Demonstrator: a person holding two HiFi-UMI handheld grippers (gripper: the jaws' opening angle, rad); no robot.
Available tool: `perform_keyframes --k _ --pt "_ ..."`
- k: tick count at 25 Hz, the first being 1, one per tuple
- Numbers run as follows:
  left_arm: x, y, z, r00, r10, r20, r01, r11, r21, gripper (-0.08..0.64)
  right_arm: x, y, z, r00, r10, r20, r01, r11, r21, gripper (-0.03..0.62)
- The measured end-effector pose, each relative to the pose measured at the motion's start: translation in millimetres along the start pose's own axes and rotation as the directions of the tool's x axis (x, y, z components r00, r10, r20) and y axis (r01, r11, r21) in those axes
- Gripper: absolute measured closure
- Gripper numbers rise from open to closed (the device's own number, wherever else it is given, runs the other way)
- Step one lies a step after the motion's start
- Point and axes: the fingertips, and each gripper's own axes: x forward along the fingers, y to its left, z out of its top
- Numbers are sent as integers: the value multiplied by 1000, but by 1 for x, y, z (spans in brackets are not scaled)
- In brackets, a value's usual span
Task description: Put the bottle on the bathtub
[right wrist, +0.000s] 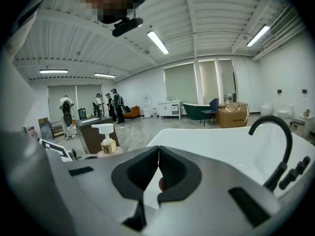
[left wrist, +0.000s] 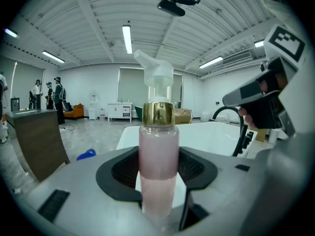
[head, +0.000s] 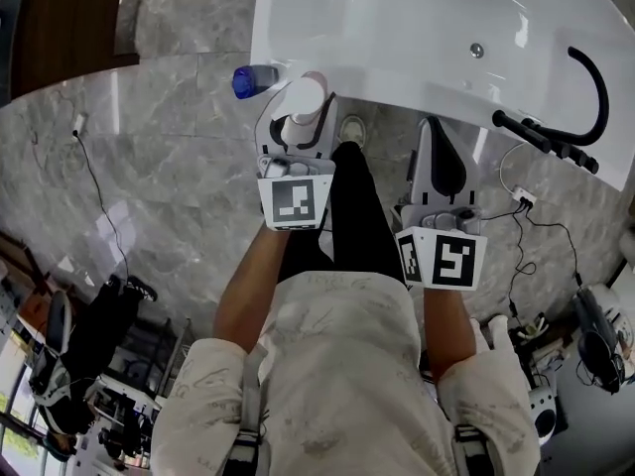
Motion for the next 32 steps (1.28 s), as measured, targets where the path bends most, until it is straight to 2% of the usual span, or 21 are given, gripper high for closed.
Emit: perform_keyframes --k 8,13,22,32 --pt "24 -4 -34 1000 20 -3 -20 1000 4 341 9 -4 -41 998 22 -61 -20 1000 23 603" --pt "34 -3 -38 999 37 25 -37 999 15 341 12 -10 -57 996 35 -88 -33 999 23 603" --pt "47 -3 -33 995 53 81 -54 998 16 341 19 -17 -65 994 53 -99 -51 998 26 603" --pt "48 1 -35 993 68 97 -70 997 16 342 21 -16 -66 992 67 -106 -66 998 19 603"
